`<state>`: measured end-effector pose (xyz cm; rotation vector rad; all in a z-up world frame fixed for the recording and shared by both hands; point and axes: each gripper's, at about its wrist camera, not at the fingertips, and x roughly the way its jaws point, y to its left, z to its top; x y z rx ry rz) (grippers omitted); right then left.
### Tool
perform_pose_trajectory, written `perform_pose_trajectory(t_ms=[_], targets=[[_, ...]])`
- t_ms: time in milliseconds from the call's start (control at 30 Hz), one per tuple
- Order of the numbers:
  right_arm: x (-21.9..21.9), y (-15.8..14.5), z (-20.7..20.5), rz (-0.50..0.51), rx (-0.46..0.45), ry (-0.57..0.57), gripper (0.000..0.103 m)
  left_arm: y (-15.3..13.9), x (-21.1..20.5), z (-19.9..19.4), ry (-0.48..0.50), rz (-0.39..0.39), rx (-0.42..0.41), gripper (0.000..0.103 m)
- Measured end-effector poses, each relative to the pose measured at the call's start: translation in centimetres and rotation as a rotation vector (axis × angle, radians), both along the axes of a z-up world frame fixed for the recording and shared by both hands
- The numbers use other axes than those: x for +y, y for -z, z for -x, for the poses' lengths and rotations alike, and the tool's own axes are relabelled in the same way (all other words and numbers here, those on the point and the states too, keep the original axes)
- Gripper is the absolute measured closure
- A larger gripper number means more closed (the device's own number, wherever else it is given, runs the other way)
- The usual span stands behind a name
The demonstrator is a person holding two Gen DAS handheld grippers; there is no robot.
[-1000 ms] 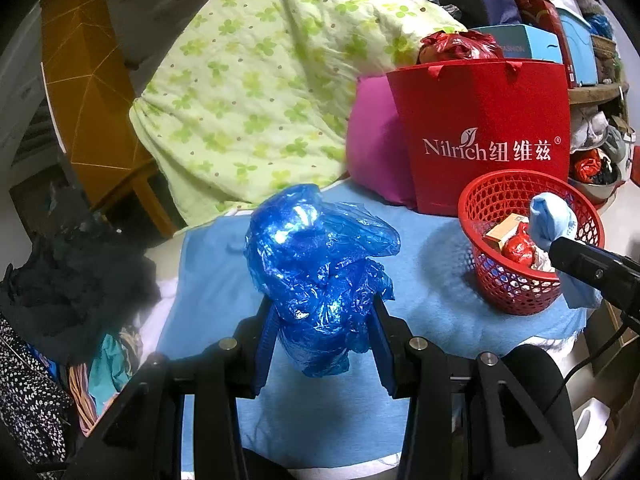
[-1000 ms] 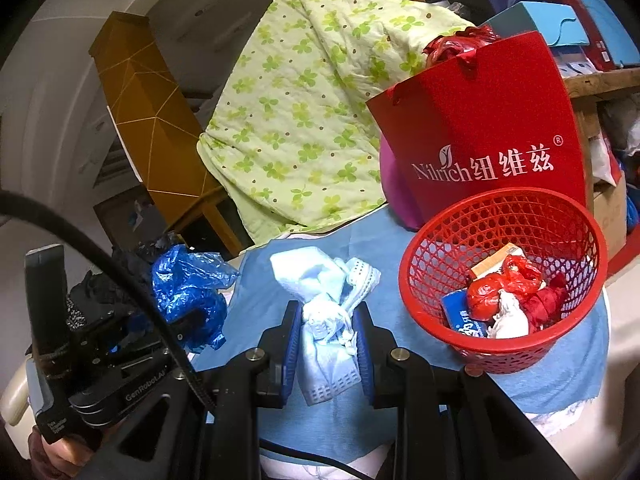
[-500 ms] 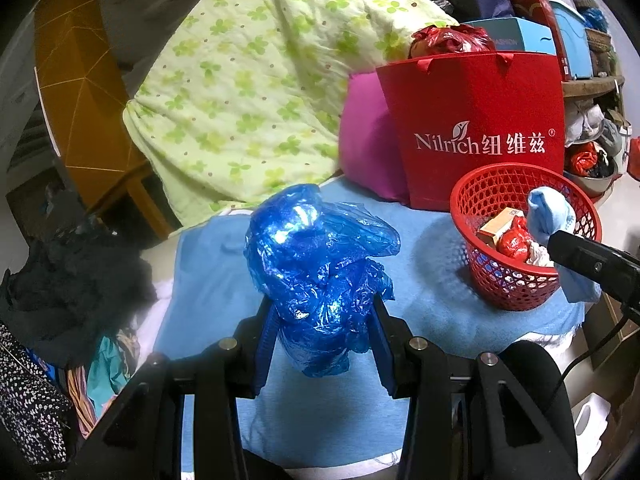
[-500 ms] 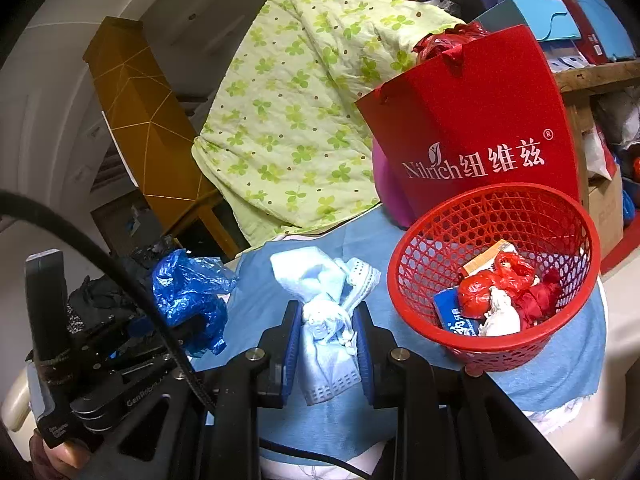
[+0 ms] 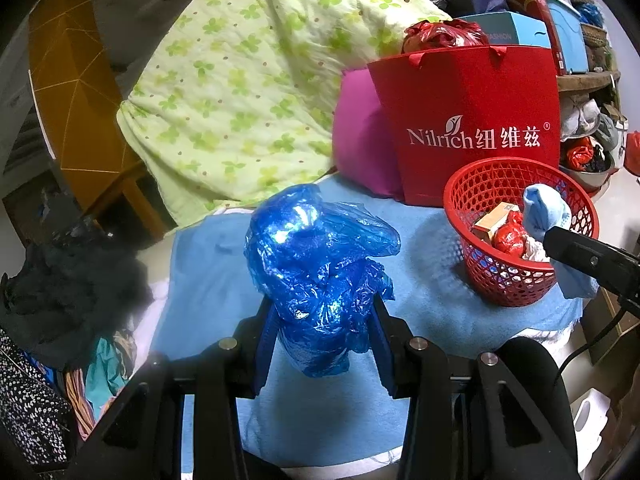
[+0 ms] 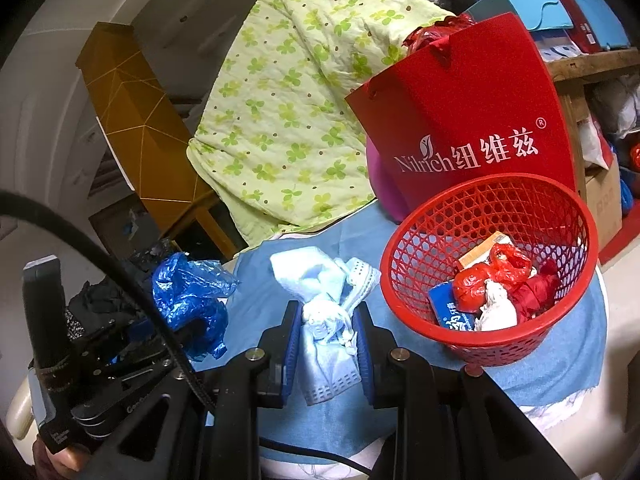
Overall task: Collect trash
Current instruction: 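Lift the blue plastic bag and light-blue mask toward the red mesh basket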
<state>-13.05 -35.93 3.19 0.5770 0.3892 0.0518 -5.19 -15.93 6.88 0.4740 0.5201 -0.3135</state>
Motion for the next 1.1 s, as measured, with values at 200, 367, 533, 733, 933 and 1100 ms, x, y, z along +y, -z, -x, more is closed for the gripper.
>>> perform_pose_trajectory(t_ms=[200, 367, 533, 733, 933, 1100], targets=[[-0.11, 0.03, -0.05, 0.002, 0.002, 0.002, 0.075, 0.11, -0.09, -0.1, 0.005, -0.004, 0.004, 0.058], [0.0, 0.14, -0.03, -0.001, 0.005, 0.003, 0.075, 0.2, -0.28, -0.14, 0.007, -0.006, 0.005, 0.057], [0.08, 0.22, -0.05, -0.002, 0.006, 0.004, 0.075, 0.38, -0.53, -0.17, 0.008, -0.009, 0.007, 0.057], [0.12, 0.29, -0.07, -0.004, 0.007, 0.004, 0.075, 0.57, -0.62, -0.28, 0.011, -0.012, 0.012, 0.057], [-0.07, 0.41, 0.07, -0.005, 0.009, 0.01, 0.075, 0.68, -0.69, -0.35, 0.013, -0.014, 0.016, 0.057], [-0.28, 0.59, 0.13, -0.009, 0.013, 0.013, 0.075, 0.84, -0.83, -0.48, 0.014, -0.017, 0.022, 0.057]])
